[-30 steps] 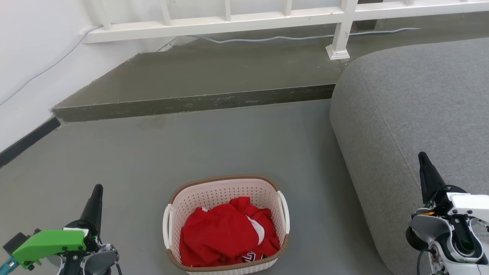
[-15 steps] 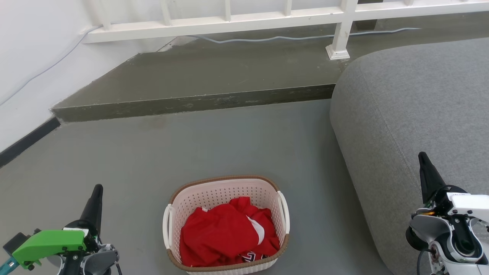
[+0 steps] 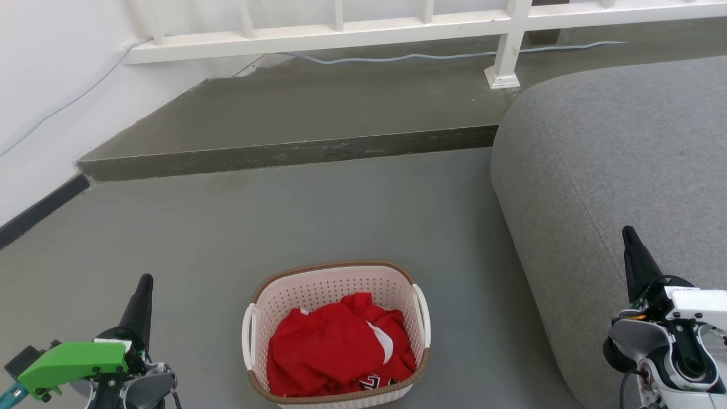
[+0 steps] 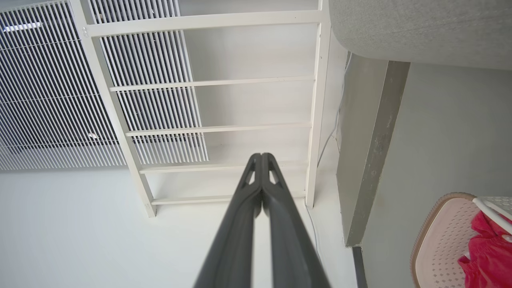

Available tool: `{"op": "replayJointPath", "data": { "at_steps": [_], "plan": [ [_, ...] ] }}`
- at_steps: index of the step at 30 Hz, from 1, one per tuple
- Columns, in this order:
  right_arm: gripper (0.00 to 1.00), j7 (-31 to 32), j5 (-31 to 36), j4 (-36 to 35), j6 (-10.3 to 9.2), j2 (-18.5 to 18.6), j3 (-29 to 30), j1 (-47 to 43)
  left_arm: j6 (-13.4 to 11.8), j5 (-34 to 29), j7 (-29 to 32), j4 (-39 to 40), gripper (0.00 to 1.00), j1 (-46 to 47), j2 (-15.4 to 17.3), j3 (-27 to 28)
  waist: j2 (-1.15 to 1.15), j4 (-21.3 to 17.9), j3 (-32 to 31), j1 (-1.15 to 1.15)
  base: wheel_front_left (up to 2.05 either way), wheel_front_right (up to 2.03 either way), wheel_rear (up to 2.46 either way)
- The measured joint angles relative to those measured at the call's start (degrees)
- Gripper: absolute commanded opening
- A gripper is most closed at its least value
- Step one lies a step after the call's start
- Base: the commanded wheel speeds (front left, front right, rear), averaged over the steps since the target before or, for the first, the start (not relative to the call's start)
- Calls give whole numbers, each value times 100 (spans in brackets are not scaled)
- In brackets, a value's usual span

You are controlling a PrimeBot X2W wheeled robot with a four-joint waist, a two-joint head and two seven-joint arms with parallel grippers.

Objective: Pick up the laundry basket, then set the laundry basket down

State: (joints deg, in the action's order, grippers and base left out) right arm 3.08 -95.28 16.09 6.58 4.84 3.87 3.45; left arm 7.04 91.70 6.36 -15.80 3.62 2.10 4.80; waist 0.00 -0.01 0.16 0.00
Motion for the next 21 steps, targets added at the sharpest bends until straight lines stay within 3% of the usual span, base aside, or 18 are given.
{"op": "replayJointPath", "data": {
  "at_steps": [21],
  "plan": [
    [0, 8, 1, -3, 5, -16, 16, 0, 0, 0, 0, 0, 0, 0, 0, 0, 0, 0, 1, 0, 0, 0, 0]
  ]
}}
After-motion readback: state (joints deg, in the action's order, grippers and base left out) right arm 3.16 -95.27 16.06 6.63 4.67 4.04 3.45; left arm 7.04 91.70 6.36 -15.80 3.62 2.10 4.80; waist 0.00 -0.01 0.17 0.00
